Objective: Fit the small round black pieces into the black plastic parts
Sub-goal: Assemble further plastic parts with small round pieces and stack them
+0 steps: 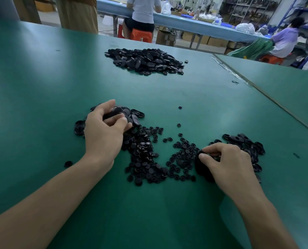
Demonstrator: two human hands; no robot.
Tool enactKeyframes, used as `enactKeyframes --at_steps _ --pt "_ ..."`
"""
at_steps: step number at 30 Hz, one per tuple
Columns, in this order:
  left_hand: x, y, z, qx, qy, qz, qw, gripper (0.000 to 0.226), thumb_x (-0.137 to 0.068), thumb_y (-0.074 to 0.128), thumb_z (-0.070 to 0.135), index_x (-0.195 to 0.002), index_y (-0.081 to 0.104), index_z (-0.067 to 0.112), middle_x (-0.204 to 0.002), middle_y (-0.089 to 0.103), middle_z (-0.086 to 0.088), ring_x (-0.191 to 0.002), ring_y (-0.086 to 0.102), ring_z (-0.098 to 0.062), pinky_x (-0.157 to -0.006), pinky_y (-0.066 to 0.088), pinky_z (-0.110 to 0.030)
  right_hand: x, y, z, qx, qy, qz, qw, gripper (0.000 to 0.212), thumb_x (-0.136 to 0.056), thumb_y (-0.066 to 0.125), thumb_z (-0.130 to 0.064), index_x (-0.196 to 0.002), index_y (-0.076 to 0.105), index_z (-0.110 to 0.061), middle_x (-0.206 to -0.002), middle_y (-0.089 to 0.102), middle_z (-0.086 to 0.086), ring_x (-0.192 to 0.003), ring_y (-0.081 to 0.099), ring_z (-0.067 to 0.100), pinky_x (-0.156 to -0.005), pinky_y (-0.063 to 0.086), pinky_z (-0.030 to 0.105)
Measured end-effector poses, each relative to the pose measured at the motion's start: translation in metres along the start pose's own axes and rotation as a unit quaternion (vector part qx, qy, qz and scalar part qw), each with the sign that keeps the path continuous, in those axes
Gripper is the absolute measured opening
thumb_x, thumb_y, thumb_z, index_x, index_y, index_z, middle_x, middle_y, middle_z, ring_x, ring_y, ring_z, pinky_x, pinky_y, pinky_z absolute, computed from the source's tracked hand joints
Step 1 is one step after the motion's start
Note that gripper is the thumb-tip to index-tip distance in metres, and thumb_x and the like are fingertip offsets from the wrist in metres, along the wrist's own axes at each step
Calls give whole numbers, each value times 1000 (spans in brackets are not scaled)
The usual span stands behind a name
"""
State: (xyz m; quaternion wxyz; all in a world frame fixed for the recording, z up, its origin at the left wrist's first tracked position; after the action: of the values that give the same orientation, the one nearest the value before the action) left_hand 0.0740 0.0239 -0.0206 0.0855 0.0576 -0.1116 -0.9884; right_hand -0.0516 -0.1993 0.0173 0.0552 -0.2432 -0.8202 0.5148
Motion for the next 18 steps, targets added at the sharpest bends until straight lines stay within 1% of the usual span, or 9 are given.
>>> enactKeyframes --at_steps 3,5,8,10,11,13,15,16,18 --pt "6 1 6 -51 42 -44 997 27 -91 66 -3 -106 68 19 -84 69 20 -73 70 -6 -71 60 -28 -3 3 5 8 -4 17 1000 14 -93 67 -29 -98 76 -21 -94 72 -3 -98 62 20 -92 51 38" --pt "13 3 11 -88 93 -88 988 20 -90 69 0 -96 69 19 -79 69 13 -68 69 -13 -63 61 -31 -5 4 9 15 -11 43 999 17 -96 62 -28 -97 76 -19 -94 72 0 -95 61 23 -93 48 39" --pt "28 8 18 -147 161 -172 961 14 -89 72 6 -94 70 19 -76 69 2 -62 69 -19 -56 61 -41 -6 4 9 16 -25 107 994 19 -99 57 -26 -93 73 -17 -92 68 1 -94 55 26 -83 39 33" --pt "36 11 19 -162 189 -213 945 8 -87 75 13 -89 71 20 -72 68 2 -60 67 -19 -55 58 -38 -4 3 2 -43 -58 139 988 17 -100 56 -23 -87 67 -22 -85 65 -4 -88 56 18 -77 38 26" --pt "39 12 20 -164 199 -231 938 6 -85 76 17 -89 72 19 -71 68 3 -59 65 -16 -53 56 -30 -2 4 -4 -89 -85 138 983 17 -99 57 -24 -84 63 -27 -78 64 -8 -80 57 11 -71 39 20" --pt "42 13 21 -165 207 -261 928 13 -82 77 23 -93 74 18 -71 68 5 -57 62 -8 -53 47 -16 4 6 -18 -179 -139 93 970 19 -97 59 -27 -81 61 -37 -70 65 -9 -72 59 8 -62 43 12" --pt "42 13 20 -178 206 -286 919 22 -79 79 30 -99 75 20 -73 70 10 -59 63 -5 -55 44 -12 9 13 -29 -245 -176 32 953 16 -95 62 -28 -84 67 -39 -74 68 -16 -68 62 4 -61 44 11" --pt "41 13 20 -185 208 -295 914 25 -79 80 31 -101 74 21 -74 71 11 -60 64 -4 -55 44 -11 11 16 -32 -269 -189 15 944 15 -94 64 -28 -85 69 -38 -73 67 -20 -64 60 3 -60 43 9" --pt "42 14 20 -190 214 -309 907 24 -79 82 27 -101 75 21 -73 72 11 -57 62 -1 -54 43 -9 12 19 -35 -312 -197 -3 929 14 -91 65 -25 -89 73 -37 -69 67 -20 -59 58 2 -59 42 9"
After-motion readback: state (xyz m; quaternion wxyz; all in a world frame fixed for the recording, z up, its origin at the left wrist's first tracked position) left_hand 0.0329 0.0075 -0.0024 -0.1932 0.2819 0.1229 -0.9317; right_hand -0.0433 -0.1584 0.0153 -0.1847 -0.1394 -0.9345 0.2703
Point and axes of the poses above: each hand's wrist, its own x-axis away from the middle knuckle, its own y-axis out of the palm, z = x × y, the point moved 1 cm from there along -x, towards the middle knuckle
